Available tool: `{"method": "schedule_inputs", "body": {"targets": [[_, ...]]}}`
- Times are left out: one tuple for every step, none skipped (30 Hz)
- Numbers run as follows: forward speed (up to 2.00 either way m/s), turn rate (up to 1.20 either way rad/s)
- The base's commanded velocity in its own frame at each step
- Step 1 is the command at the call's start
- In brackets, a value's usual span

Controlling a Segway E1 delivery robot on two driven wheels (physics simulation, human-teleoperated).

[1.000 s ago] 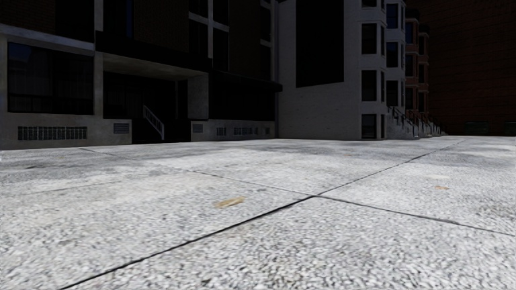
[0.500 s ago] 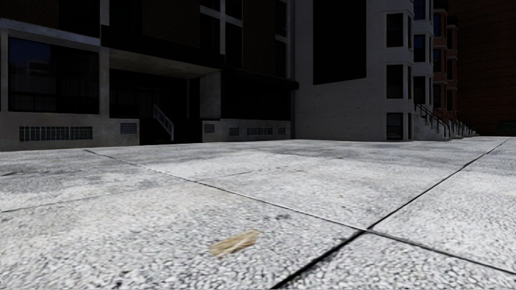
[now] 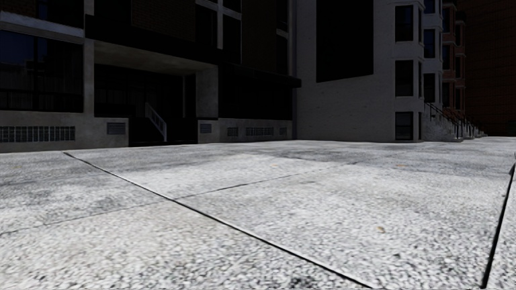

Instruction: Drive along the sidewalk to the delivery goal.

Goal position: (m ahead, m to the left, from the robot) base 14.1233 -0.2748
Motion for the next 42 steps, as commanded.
{"method": "schedule_inputs", "body": {"targets": [[2.0,0.0],[2.0,0.0],[2.0,0.0],[2.0,0.0],[2.0,0.0],[2.0,0.0],[2.0,0.0],[2.0,0.0],[2.0,0.0],[2.0,0.0],[2.0,0.0],[2.0,0.0],[2.0,0.0],[2.0,0.0],[2.0,0.0],[2.0,0.0],[2.0,0.0],[2.0,0.0],[2.0,0.0],[2.0,0.0],[2.0,0.0],[2.0,0.0],[2.0,0.0],[2.0,0.0],[2.0,0.0],[2.0,0.0],[2.0,0.0],[2.0,0.0],[2.0,0.0],[2.0,0.0],[2.0,0.0],[2.0,0.0],[2.0,0.0],[2.0,0.0],[2.0,0.0],[2.0,0.0],[2.0,0.0],[2.0,0.0],[2.0,0.0],[2.0,0.0],[2.0,0.0],[2.0,0.0]]}}
